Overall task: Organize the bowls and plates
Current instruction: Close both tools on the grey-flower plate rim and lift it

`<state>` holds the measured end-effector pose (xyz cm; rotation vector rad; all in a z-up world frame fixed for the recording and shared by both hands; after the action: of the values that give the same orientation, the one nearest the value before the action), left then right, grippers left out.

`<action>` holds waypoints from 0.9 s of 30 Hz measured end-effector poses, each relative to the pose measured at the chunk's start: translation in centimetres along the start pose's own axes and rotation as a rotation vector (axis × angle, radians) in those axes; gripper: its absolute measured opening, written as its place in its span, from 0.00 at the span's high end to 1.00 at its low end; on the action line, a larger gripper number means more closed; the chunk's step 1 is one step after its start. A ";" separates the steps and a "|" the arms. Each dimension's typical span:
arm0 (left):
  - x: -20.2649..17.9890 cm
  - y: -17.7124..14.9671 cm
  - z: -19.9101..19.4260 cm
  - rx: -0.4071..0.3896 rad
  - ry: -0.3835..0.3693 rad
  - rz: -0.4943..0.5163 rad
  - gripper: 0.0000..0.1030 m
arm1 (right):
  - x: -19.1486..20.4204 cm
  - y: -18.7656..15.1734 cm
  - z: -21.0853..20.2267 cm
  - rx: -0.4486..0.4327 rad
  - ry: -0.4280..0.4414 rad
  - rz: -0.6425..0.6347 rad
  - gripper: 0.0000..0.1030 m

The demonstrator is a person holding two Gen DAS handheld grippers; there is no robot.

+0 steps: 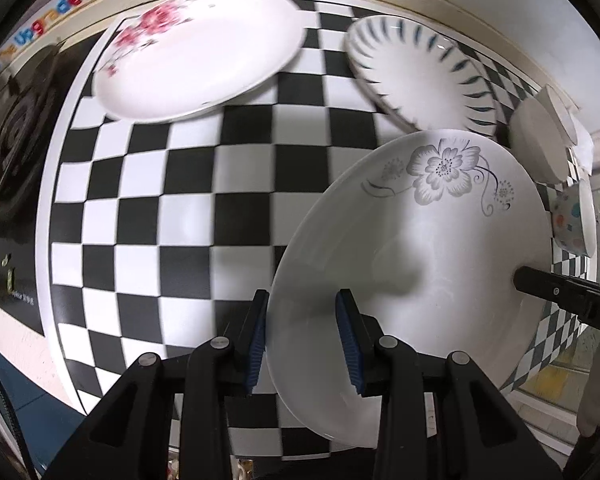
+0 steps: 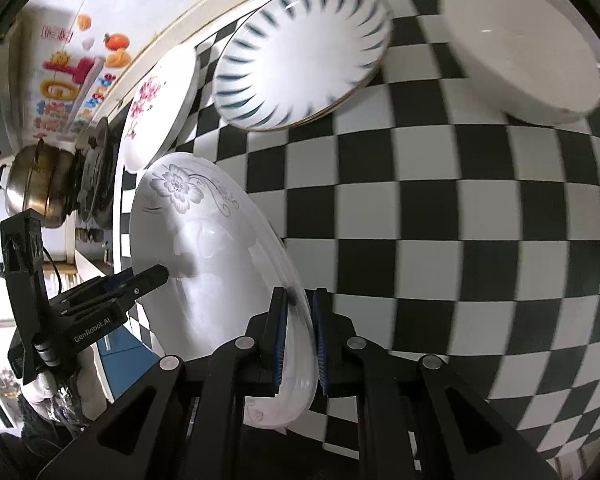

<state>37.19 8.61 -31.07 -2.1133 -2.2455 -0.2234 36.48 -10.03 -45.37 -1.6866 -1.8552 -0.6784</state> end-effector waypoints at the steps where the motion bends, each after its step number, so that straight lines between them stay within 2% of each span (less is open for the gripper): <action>1: -0.5 0.4 -0.8 -0.002 -0.003 0.007 0.70 | -0.4 -0.2 -0.4 -0.004 0.000 0.003 0.85; 6: -2.3 1.3 -2.7 0.002 -0.007 0.036 0.70 | -2.4 -0.9 -2.0 -0.024 -0.007 0.025 0.85; 14: -2.4 3.3 -4.4 0.045 0.012 0.077 0.70 | -5.8 -1.9 -2.3 -0.018 -0.013 0.075 0.85; 15: -2.9 2.2 -4.3 0.049 0.015 0.079 0.70 | -6.1 -1.9 -2.1 -0.014 -0.014 0.080 0.85; 20: -3.3 4.4 -5.7 0.068 0.038 0.089 0.70 | -7.3 -1.6 -1.7 -0.001 -0.022 0.088 0.85; 24: -3.8 7.4 -6.5 0.070 0.055 0.081 0.70 | -8.1 -1.7 -1.3 0.016 -0.030 0.089 0.85; 25: -4.3 6.2 -6.9 0.069 0.057 0.077 0.70 | -8.2 -1.7 -1.2 0.023 -0.031 0.089 0.85; 27: -3.5 7.3 -8.1 0.068 0.066 0.071 0.70 | -8.4 -1.8 -1.0 0.031 -0.032 0.086 0.85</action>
<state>44.17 4.47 -23.05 -2.1147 -2.1065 -0.2076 35.36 -16.97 -50.47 -1.7555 -1.7938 -0.5879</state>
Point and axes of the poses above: each gripper's, at about its wrist camera, not at the fingertips, and z roughly the way its jaws point, x to its left, y to its top, the point moved 7 cm from there along z, roughly the way its jaws point, and after that the axes turned 15 degrees about y, right-handed, at the moved point
